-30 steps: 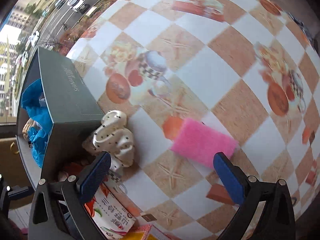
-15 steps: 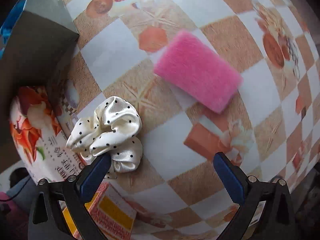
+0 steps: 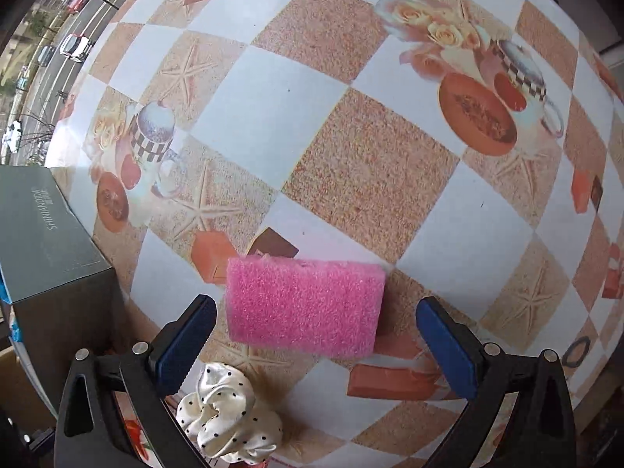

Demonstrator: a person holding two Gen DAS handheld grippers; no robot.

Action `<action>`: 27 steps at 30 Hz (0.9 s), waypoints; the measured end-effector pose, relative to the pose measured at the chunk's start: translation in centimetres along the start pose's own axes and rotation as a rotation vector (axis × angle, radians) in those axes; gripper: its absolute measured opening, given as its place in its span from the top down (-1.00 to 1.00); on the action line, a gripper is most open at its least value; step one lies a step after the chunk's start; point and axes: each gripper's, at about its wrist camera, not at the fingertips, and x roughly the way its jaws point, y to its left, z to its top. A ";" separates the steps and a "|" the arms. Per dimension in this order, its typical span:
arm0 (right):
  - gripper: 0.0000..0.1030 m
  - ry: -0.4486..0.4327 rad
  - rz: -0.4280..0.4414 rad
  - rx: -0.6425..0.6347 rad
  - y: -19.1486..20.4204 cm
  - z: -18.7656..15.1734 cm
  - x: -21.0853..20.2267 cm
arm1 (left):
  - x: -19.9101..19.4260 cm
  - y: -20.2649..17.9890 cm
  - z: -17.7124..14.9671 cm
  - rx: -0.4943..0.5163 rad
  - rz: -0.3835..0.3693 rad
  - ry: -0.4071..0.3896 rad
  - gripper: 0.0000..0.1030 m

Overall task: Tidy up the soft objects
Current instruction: 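Close the left tool on the scrunchie while the right tool grasps the pink sponge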

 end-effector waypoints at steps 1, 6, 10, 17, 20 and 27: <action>-1.00 0.000 -0.048 0.000 -0.4 -0.2 0.2 | 0.3 -0.3 0.4 0.011 0.000 0.001 -0.77; -1.00 -0.003 -0.106 0.160 -7.1 -3.3 0.1 | 2.5 -2.2 3.0 0.074 -0.015 0.014 -0.77; -1.00 0.025 -0.028 0.291 -13.3 -6.1 -0.2 | 4.9 -3.6 5.2 0.107 -0.021 0.042 -0.77; -1.00 -0.096 0.073 0.208 -13.4 -5.4 -3.2 | 8.1 -4.6 7.1 0.086 -0.009 0.097 -0.77; -1.00 -0.098 0.065 0.150 -11.5 -3.6 -3.4 | 9.0 -4.7 7.4 0.074 0.011 0.108 -0.77; -1.00 -0.039 0.048 0.252 -8.4 1.5 -1.1 | 11.2 -5.1 8.1 0.041 0.052 0.132 -0.77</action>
